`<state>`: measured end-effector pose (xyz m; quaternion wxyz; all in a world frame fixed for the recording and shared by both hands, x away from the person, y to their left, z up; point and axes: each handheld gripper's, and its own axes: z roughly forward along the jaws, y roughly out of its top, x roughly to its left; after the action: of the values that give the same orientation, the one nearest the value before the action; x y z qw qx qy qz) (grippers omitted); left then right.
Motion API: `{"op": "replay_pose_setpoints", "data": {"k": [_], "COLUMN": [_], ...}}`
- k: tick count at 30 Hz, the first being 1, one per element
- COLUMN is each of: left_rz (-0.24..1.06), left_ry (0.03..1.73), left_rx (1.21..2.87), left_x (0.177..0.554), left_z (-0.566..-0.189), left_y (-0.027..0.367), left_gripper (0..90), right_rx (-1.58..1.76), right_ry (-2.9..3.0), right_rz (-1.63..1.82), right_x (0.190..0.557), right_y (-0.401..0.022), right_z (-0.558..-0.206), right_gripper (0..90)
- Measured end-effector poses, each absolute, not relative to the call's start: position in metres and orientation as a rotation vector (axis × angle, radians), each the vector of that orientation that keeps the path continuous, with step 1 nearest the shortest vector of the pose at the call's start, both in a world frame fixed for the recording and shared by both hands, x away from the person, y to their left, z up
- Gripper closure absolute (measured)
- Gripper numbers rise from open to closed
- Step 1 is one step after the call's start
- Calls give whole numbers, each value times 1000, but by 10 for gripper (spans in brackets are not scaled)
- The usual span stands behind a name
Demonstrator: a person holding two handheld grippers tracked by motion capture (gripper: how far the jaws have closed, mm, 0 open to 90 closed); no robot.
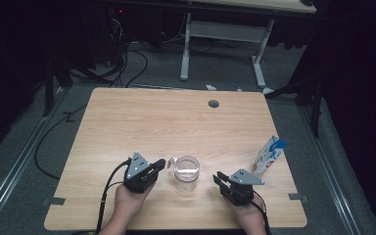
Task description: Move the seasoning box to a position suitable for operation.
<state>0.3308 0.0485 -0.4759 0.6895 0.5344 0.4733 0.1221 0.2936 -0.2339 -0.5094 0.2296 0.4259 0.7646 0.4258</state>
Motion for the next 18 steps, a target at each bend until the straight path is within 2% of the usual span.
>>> {"op": "replay_pose_setpoints", "data": {"k": [8,14,18], "left_rz": [278,283,277], "left_ry": [1062,1047,1055], "left_rx": [1192,1204,1211], "left_x": [341,347,348], "left_z": [-463,-460,-461], "left_y": [37,26,22], "left_gripper": [895,900,900], "right_rx": [1200,1142,1107], "right_ry": [2082,2087,2098], "right_rz": [1189,1172,1165], "right_x": [297,310,316], "right_y": [-230,-219,-213], "right_z": [-505,-491,-490], "right_gripper": [790,896,900]}}
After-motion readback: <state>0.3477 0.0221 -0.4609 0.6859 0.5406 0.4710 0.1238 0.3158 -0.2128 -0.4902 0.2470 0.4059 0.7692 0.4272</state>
